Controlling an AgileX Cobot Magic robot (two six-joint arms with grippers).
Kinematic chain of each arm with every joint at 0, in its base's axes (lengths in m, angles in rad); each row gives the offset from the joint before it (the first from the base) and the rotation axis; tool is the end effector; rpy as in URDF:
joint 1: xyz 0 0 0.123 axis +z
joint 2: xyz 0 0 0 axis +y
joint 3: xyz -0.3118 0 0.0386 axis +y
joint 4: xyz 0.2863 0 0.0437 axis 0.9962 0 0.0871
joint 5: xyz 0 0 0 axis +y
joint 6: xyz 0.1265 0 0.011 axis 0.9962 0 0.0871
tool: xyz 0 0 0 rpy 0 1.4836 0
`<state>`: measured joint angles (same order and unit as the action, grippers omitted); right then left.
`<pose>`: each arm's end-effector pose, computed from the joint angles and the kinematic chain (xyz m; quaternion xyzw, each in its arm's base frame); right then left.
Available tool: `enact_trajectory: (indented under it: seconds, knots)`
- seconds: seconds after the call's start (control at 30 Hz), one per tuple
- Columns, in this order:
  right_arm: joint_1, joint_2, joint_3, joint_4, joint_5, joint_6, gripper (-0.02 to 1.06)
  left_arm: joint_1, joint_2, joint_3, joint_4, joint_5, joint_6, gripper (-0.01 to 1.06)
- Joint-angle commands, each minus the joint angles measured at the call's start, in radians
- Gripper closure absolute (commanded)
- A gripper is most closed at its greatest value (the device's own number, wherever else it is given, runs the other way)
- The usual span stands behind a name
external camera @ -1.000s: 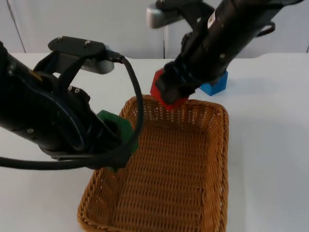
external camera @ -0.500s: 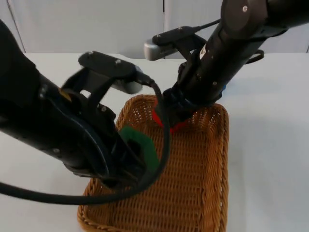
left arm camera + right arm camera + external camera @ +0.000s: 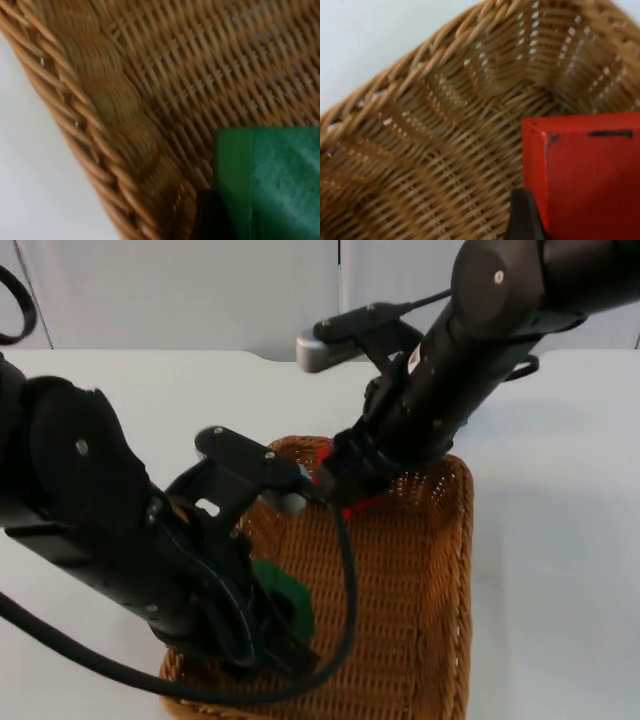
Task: Pick up one cube with each hand and place exactly two cubes into the same basket, leaving the remaining cube outside.
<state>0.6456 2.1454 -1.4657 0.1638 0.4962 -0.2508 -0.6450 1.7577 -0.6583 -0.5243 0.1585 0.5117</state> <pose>0.4024 0.3155 0.1059 -0.3648 0.8985 0.1006 0.2225 0.2469 -0.1983 0.0714 0.3142 0.9253 -0.1035 0.1854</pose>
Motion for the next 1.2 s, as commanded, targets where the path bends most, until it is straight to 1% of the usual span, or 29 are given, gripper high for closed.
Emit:
enact_trajectory:
  seconds: [0.0, 0.1, 0.17, 0.63, 0.8, 0.9, 1.17]
  knots:
    - [0.005, 0.014, -0.009, 0.006, -0.01, -0.001, 1.05, -0.005, 0.012, 0.005, 0.002, -0.025, 0.0, 1.05]
    - [0.005, 0.035, -0.009, 0.009, -0.003, -0.001, 1.05, -0.005, 0.018, 0.005, 0.002, -0.027, 0.0, 1.05]
    - [0.005, 0.057, -0.009, 0.03, 0.003, -0.001, 1.05, -0.005, 0.018, 0.005, 0.002, -0.034, 0.002, 1.05]
    - [0.005, 0.083, -0.009, 0.033, 0.028, -0.001, 1.05, -0.005, 0.018, 0.005, 0.002, -0.023, 0.007, 1.05]
    - [0.005, 0.083, -0.009, 0.033, 0.037, -0.001, 1.05, -0.034, 0.018, 0.005, 0.007, -0.021, 0.007, 1.05]
    - [0.005, 0.083, -0.009, 0.033, 0.039, -0.001, 1.05, -0.065, 0.018, 0.005, 0.033, -0.036, 0.007, 1.05]
    - [0.005, 0.083, -0.009, 0.033, 0.051, -0.001, 1.05, -0.065, 0.018, 0.005, 0.07, -0.04, 0.007, 1.05]
